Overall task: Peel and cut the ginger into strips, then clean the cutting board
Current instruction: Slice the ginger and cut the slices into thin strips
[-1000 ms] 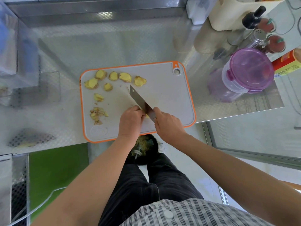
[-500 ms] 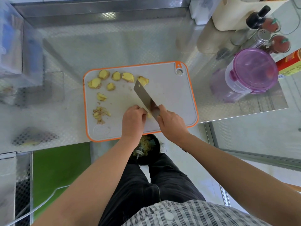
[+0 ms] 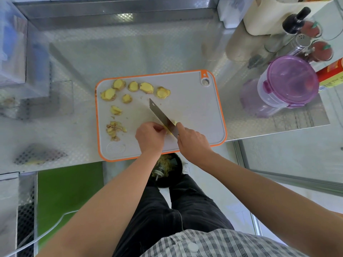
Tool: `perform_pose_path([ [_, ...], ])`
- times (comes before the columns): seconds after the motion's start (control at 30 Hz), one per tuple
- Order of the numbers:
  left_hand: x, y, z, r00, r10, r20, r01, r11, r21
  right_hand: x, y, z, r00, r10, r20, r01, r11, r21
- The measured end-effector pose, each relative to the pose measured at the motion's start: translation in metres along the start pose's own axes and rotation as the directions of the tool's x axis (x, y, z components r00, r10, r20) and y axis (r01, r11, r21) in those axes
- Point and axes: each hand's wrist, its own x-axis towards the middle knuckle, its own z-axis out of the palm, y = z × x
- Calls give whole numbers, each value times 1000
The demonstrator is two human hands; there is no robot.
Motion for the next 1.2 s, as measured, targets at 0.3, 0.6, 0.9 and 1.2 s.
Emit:
perform_pose_path([
  [0.3, 4, 0, -1, 990, -131, 50, 134, 987, -84, -1, -2, 0, 996, 19, -85, -7, 990, 144],
  [0.6, 5, 2, -3, 991, -120, 55, 123, 990, -61, 1, -4, 4, 999, 6, -37, -5, 999, 32],
  [0.9, 4, 0, -2, 992, -117, 55, 121, 989, -88, 6, -2, 7, 996, 39, -81, -28, 990, 135],
  [1.2, 4, -1, -2, 992, -115, 53, 117, 992, -53, -3, -3, -1, 1000, -7, -26, 9, 997, 73],
])
